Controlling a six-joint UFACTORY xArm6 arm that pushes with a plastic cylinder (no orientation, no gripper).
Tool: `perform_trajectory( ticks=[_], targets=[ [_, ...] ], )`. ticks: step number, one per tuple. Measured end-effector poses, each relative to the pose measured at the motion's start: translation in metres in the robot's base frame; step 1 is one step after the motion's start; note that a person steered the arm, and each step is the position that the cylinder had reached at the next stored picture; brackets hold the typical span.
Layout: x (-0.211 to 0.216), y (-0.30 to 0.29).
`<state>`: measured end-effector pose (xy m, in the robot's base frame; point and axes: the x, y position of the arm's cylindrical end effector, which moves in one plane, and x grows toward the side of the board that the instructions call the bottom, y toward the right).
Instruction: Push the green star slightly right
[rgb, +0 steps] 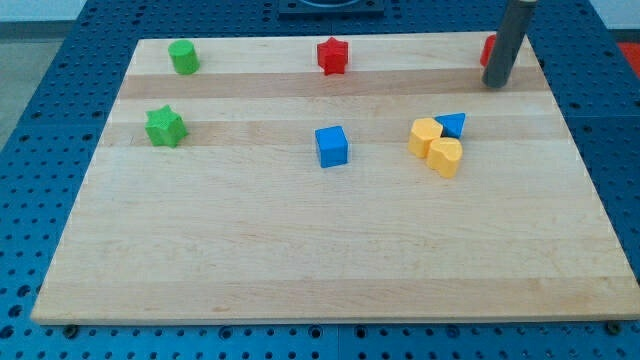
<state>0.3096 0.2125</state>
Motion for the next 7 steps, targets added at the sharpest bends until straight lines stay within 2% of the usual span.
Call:
perform_trajectory(
  ticks=[3, 7],
  targets=[
    [0.031, -0.114],
    [0.031, -0.349]
  ],
)
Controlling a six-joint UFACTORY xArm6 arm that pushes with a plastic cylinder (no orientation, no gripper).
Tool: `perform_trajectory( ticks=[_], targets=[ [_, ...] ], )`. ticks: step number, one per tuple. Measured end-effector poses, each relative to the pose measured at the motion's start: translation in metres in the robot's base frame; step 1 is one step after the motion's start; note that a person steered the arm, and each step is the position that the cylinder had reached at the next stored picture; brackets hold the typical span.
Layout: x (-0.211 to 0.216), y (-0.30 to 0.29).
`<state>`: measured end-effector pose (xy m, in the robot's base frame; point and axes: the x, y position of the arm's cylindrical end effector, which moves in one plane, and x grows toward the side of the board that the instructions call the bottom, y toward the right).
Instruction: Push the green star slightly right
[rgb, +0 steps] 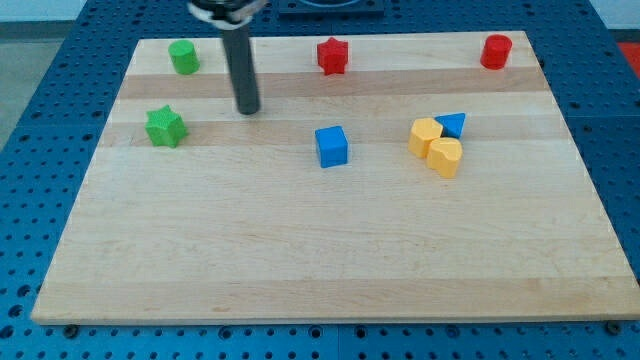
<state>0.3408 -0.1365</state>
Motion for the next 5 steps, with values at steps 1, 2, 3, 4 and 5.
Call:
perform_trajectory(
  ticks=[1, 2, 3, 4, 5],
  targets=[
    [0.000, -0.054],
    [0.000, -0.098],
    [0.001, -0.138],
    [0.021, -0.143],
    [0.055, -0.116]
  ],
)
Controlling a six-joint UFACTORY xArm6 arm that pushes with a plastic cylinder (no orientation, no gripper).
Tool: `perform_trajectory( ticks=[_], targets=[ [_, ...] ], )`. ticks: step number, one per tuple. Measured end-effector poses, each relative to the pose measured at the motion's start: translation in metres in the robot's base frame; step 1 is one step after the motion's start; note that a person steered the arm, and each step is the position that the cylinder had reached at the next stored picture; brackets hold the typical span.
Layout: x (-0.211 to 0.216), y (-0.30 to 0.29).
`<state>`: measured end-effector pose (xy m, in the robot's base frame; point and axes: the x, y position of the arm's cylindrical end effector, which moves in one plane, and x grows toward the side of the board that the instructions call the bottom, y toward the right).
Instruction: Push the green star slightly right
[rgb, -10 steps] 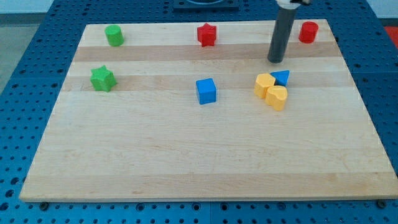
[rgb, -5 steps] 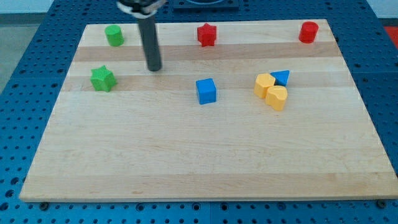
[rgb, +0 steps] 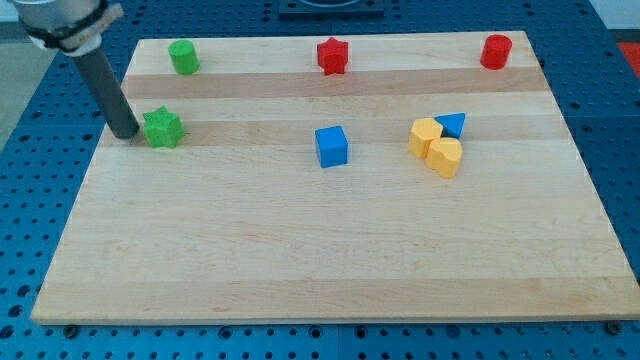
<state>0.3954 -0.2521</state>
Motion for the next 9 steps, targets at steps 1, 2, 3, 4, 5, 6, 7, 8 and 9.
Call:
perform_trajectory(
  ticks=[1, 2, 3, 4, 5, 6, 7, 8, 9],
  targets=[
    [0.011, 0.040],
    [0.003, 0.052],
    [-0.002, 0.036],
    [-0.004, 0.025],
    [-0.013, 0.025],
    [-0.020, 0.043],
    [-0.021, 0.083],
    [-0.025, 0.127],
    [-0.028, 0.175]
  ],
)
